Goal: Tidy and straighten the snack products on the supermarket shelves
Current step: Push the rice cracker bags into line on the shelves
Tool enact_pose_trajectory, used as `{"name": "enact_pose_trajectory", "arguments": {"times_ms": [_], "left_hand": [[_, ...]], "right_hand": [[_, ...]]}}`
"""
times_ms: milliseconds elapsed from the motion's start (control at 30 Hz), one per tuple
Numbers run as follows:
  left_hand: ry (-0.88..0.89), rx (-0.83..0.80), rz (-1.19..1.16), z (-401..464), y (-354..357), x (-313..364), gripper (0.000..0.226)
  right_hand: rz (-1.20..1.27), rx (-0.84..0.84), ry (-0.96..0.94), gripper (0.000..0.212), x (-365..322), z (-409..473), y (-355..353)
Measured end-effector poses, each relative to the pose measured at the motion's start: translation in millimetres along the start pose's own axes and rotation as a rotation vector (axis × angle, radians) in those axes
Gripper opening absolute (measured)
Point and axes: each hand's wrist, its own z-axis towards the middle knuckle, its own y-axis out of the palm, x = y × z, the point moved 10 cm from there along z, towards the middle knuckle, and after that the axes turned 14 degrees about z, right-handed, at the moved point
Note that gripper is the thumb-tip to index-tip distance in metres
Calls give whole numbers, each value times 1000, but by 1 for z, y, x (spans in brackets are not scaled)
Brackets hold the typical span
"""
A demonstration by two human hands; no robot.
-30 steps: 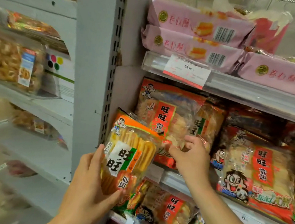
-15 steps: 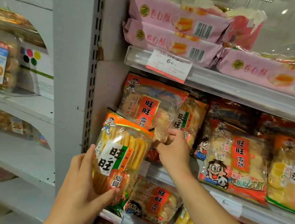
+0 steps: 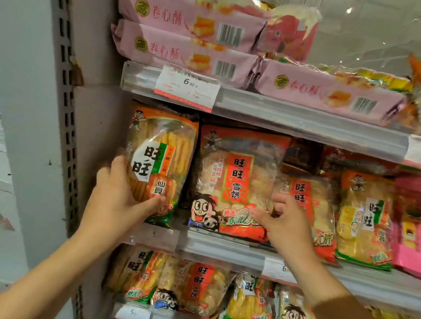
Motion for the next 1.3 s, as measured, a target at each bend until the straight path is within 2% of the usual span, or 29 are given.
{"name": "enact_pose_trajectory", "arguments": {"times_ms": [100,200,333,400,500,600,700,767,867,900,1000,1033,1067,1133,1233,1300], "left_hand": [[14,37,-39,10,1,-10,79],[38,14,-126,16,13,-18,86],[108,-82,-275,19,40,-12,100],[141,-73,-257,19,47,-8,98],[173,-34,-152,16,53,-3,96],[165,-85,-264,10,66,0,101],[204,-71,-242,4,62,19,98],[215,-43,-206,-1,56,31,93],[211,-7,-168,-11,47,49,78],[207,11,-146,-13,42,52,72],[129,36,-121,-10,29,40,68],[91,53,-97,-8,24,32,68],[47,70,-53,-4,20,22,68],[-60,69,88,4,18,7,69],[-194,-2,222,18,28,-5,68],[-195,-38,224,28,36,-5,58]], "right_hand": [[-167,-48,-26,63,2,-3,25],[-186,-63,-34,71,5,-4,37],[-62,-24,-81,53,1,-14,17],[-39,-21,-117,53,0,-19,3],[-42,25,-140,42,5,-24,-38],[-104,154,-72,32,24,-24,-108],[-114,266,7,29,50,-22,-170],[-104,280,44,30,64,-22,-190],[-133,199,30,21,66,-21,-180],[-110,142,17,14,62,-20,-165],[28,-78,-31,13,36,-16,-91],[56,-159,-25,17,28,-15,-62],[72,-243,-1,30,22,-15,-33],[62,-329,79,68,14,-15,11],[-107,-293,77,94,6,-8,32],[-145,-267,95,106,8,-4,34]]}}
